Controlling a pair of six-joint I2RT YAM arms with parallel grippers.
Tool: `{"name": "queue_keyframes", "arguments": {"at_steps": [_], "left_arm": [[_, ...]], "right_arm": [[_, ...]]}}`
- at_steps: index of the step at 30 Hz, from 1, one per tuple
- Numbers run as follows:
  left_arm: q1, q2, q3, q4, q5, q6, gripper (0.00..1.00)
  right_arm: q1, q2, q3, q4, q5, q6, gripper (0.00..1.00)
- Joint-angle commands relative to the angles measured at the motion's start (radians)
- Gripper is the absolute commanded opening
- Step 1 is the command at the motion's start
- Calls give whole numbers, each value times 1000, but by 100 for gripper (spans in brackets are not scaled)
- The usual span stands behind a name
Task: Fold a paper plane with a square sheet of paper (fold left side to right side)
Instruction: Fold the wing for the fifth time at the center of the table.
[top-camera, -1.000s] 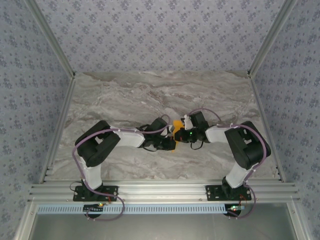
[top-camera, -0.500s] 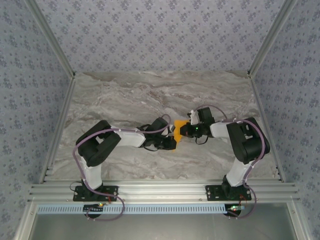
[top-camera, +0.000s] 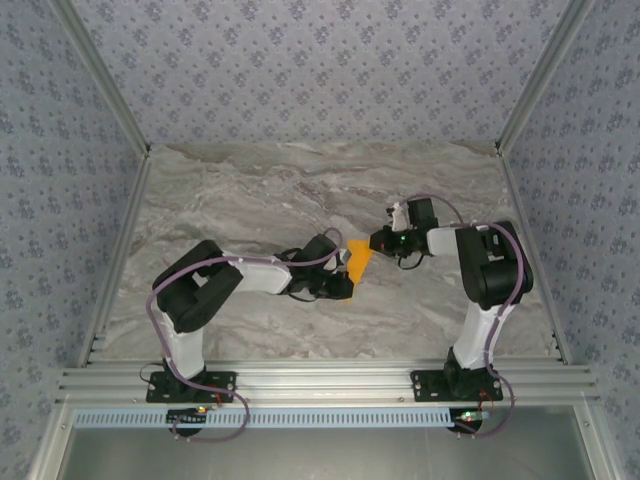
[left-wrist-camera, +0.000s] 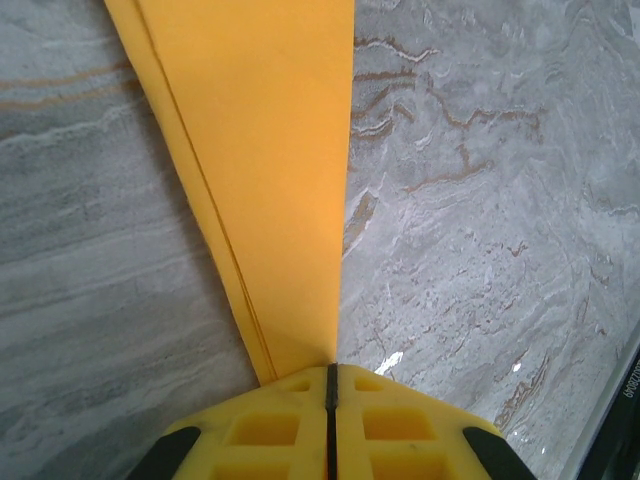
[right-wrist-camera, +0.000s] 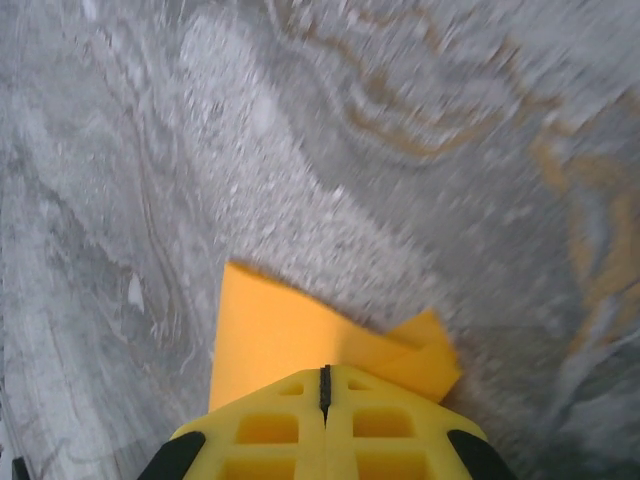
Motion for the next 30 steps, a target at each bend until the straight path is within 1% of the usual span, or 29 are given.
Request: {"name": "queue_keyframes", "arguments": {"at_steps": [1,8,12,15,21,30], "left_arm": [[-11,64,-28,-142,-37,2,7],[-19,45,-31,-145,-33,7,8],[-28,27,-36,-140,-28,11,11],[-41,9,-38,-143,-17,18,12],[-65,-11,-54,-174,-18,17,12],[-74,-57,-116,-161,-28,-7,11]], "right_arm": [[-31,46,52,-50,29,-40,0],[-49,80,85,-85,23,-42,0],[-48,87,80,-94,22,-43,0],[-48,92,83,-106,28,-47,0],[-49,91,95,-126,28,-53,0],[-49,97,102,-132,33,-58,0]]}}
